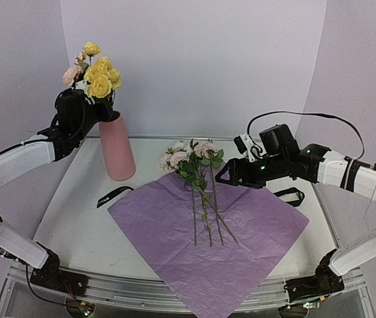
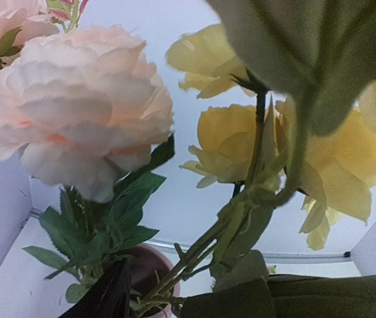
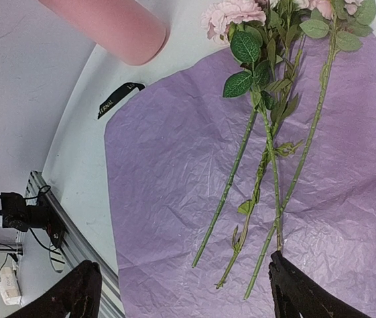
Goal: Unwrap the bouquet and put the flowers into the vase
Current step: Insert the fake flower into the vase.
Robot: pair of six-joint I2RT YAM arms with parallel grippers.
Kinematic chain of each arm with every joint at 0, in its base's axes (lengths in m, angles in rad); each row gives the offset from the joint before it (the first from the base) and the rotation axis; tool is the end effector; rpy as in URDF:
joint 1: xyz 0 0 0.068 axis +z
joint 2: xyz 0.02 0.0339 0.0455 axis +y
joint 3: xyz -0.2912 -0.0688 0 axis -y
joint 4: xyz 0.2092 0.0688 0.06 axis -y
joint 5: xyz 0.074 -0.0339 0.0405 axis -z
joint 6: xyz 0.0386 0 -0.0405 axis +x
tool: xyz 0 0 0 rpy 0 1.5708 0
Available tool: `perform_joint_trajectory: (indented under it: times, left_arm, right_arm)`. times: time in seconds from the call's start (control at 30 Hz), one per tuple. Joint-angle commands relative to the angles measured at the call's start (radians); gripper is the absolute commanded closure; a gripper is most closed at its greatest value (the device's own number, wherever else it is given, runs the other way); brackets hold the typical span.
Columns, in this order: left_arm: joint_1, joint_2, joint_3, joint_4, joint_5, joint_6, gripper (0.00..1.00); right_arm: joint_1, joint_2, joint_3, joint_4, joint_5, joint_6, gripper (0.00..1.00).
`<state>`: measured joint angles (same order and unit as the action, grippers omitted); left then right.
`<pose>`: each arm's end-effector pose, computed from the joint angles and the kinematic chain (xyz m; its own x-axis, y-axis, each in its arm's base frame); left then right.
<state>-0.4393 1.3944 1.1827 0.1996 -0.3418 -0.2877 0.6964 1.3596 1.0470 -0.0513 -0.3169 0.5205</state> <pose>0.2738 -0.1143 0.4135 -0.0381 -0.2775 -0.9600 0.0903 0.9558 -0.2798 0.2070 0.1888 0.3516 -0.6511 0.0715 -0.7556 -0.5868 0.5839 0.5610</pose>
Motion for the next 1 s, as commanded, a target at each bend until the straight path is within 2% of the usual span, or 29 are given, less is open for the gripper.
perform_joint_trajectory:
  times: [0.0,0.1,0.37,0.63,0.97]
  left_arm:
    - [-0.002,0.058,0.142,0.0,0.008,-0.12,0.47]
    - [-0.019,0.108,0.199,-0.028,-0.027,-0.147,0.42]
    - [-0.081,0.202,0.288,-0.07,-0.129,-0.099,0.26]
    - [-0.093,0.156,0.234,-0.098,-0.214,-0.08,0.24]
    - [-0.092,0.046,0.121,-0.138,-0.244,-0.076,0.22]
  right_arm:
    - [0.005,0.003,0.041,0.013,-0.019,0.004,0.12]
    - [0.005,0.003,0.035,0.013,-0.019,0.009,0.12]
    - [0.005,-0.003,0.027,0.021,-0.015,0.031,0.12]
    - [0.005,-0.023,0.011,0.021,-0.001,0.045,0.12]
    - [0.005,0.008,0.028,0.025,-0.026,0.041,0.12]
